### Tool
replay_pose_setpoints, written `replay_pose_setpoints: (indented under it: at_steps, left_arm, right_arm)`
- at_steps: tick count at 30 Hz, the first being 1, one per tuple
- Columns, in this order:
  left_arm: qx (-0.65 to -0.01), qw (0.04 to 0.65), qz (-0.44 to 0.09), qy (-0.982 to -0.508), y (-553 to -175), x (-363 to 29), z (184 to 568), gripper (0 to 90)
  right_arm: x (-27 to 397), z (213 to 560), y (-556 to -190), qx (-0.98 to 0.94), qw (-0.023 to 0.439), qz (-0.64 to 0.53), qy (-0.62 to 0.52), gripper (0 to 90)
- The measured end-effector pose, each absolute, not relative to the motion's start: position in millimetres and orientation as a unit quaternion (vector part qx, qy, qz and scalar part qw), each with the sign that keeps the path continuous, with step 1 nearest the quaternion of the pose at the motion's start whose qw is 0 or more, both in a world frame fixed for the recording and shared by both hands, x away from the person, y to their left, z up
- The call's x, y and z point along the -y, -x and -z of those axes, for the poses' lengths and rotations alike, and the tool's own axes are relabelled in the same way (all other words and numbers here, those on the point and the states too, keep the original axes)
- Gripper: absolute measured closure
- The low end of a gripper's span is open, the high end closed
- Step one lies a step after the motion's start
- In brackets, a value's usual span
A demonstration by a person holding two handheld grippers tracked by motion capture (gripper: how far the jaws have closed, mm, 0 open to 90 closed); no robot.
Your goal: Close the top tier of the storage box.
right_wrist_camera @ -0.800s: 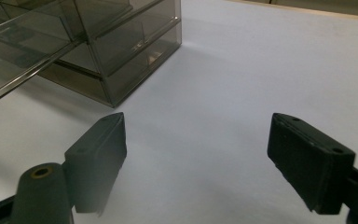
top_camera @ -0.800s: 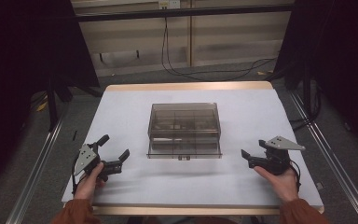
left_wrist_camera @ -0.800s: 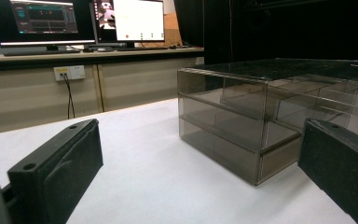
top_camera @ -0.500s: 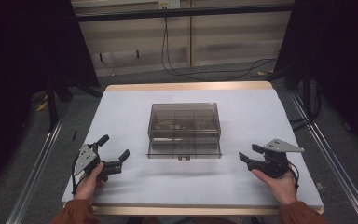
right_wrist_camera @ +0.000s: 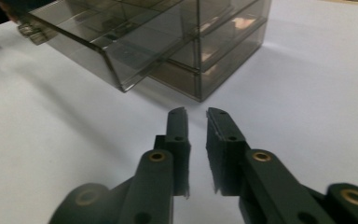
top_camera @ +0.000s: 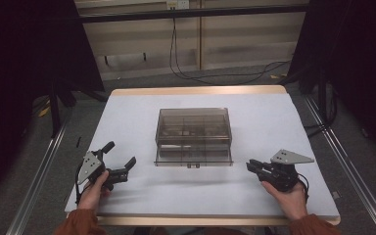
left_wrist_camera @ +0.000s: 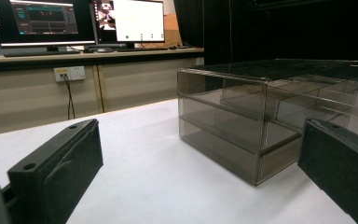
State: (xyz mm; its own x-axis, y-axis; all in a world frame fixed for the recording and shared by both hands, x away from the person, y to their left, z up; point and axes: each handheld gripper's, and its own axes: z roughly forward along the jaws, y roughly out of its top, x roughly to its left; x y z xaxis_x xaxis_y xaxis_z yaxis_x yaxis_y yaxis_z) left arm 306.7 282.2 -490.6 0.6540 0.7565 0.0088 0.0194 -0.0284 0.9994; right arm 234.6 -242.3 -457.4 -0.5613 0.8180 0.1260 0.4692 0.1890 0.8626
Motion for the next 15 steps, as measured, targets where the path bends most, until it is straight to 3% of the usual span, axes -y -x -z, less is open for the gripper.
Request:
replay_pose_setpoints:
  at_steps: [6, 15]
  left_arm:
    - [-0.295, 0.629, -0.294, -0.656, -306.7, -282.6, 490.5, 0.0]
    - [-0.294, 0.628, -0.293, -0.658, -306.7, -283.1, 490.4, 0.0]
  right_arm:
    - [236.7, 457.0, -232.9, -0.758, 0.176, -0.475, -0.411, 90.0]
    - [226.9, 456.3, -230.4, -0.771, 0.168, -0.476, -0.388, 90.0]
